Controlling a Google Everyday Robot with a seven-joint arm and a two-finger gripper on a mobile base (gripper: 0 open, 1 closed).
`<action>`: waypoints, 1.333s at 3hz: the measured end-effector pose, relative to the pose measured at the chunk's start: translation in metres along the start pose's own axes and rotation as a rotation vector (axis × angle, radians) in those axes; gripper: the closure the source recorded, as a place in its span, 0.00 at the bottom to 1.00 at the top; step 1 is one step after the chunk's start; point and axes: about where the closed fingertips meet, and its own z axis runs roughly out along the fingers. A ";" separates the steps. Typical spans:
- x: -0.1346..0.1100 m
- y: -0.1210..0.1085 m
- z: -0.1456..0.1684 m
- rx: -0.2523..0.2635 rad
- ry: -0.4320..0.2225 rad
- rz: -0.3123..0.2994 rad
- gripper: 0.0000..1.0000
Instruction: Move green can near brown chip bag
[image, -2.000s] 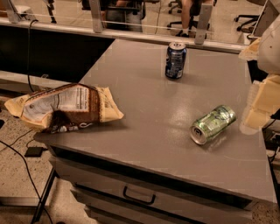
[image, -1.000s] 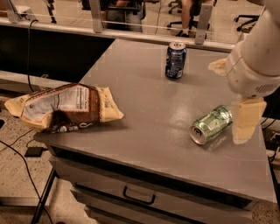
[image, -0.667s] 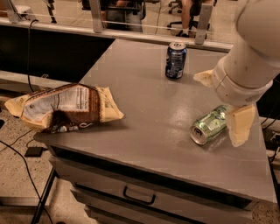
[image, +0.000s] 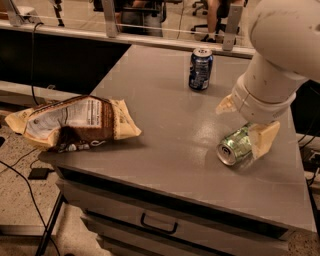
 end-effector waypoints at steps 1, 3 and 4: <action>0.000 0.000 0.000 -0.001 0.000 -0.004 0.49; -0.001 0.000 -0.001 0.001 0.001 -0.006 0.27; -0.002 -0.001 -0.001 0.003 0.002 -0.007 0.00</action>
Offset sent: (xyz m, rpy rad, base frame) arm -0.0002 0.0002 -0.0002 -0.0014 0.0010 0.0032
